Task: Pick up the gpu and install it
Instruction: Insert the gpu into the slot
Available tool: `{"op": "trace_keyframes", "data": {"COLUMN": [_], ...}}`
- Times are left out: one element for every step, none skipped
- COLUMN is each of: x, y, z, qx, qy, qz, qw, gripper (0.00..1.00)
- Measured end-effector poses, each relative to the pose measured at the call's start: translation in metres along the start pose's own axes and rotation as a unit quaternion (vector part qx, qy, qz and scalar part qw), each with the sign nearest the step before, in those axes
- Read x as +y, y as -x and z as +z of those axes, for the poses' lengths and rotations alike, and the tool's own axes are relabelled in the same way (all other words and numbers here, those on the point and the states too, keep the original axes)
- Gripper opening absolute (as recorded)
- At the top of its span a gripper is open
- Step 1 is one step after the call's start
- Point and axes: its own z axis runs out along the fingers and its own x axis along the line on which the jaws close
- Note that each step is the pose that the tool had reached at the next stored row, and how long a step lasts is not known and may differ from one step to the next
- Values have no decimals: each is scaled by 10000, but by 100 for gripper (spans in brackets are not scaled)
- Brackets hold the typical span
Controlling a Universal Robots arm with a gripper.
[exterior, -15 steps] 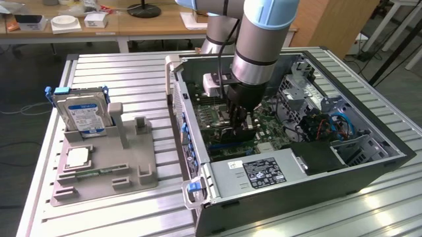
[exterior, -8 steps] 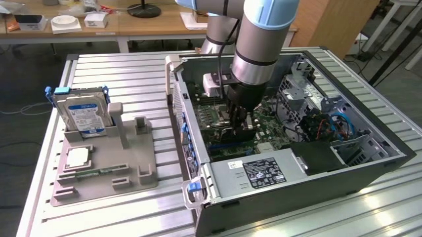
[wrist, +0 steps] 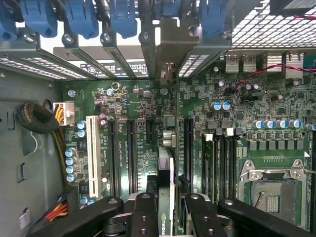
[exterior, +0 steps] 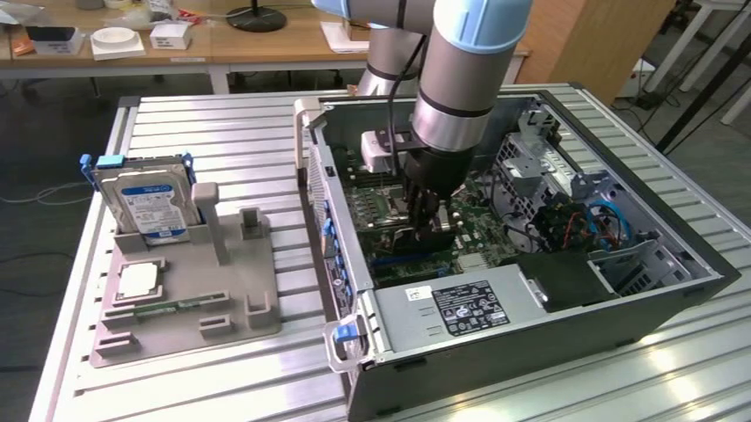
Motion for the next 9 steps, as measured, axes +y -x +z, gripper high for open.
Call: {"op": "trace_keyframes", "data": {"x": [0, 0, 0, 0, 0, 2, 4, 5, 7], "y": [0, 0, 0, 0, 0, 1, 0, 0, -1], "z": [3, 5, 6, 7, 8, 9, 9, 11, 13], "qx": [0, 0, 0, -1, -1, -1, -1, 0, 0], "qy": [0, 0, 0, -1, -1, -1, -2, -2, -1], "qz": [0, 0, 0, 0, 0, 0, 0, -1, -1], "qw": [10000, 10000, 10000, 10000, 10000, 10000, 10000, 10000, 10000], "gripper": [26, 26, 26, 26, 26, 26, 26, 26, 26]}}
